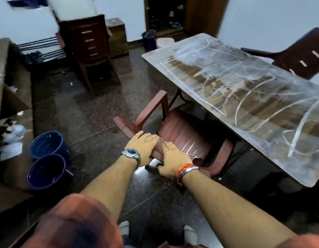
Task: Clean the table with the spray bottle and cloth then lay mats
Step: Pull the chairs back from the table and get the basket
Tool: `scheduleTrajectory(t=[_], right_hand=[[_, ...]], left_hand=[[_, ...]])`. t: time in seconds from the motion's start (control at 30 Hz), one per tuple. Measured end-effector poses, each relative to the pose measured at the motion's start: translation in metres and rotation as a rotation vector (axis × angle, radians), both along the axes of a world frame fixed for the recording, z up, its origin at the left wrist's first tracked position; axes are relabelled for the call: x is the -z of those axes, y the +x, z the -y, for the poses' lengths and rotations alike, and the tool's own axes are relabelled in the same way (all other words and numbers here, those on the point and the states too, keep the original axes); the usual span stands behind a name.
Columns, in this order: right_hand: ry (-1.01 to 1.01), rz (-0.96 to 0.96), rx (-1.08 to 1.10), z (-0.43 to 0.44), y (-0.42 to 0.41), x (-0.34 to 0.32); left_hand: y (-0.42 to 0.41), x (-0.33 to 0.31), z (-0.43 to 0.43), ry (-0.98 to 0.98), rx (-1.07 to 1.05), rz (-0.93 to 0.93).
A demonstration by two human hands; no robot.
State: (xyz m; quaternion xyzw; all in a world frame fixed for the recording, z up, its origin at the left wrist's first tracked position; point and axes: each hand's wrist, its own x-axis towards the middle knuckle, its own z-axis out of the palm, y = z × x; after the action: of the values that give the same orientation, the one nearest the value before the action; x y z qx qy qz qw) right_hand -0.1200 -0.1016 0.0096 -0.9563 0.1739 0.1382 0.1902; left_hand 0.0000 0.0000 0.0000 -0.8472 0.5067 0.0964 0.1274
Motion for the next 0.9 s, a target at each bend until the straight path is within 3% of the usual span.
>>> scheduleTrajectory(t=[0.13, 0.37, 0.9], right_hand=[[-0.069, -0.053, 0.246, -0.02, 0.01, -0.011], [-0.173, -0.126, 0.437, -0.062, 0.017, -0.012], [-0.188, -0.027, 0.343, -0.094, 0.068, -0.013]], left_hand=[[0.017, -0.004, 0.002, 0.006, 0.27, 0.036], [0.034, -0.003, -0.014, 0.022, 0.414, 0.002], [0.103, 0.005, -0.033, 0.032, 0.561, 0.043]])
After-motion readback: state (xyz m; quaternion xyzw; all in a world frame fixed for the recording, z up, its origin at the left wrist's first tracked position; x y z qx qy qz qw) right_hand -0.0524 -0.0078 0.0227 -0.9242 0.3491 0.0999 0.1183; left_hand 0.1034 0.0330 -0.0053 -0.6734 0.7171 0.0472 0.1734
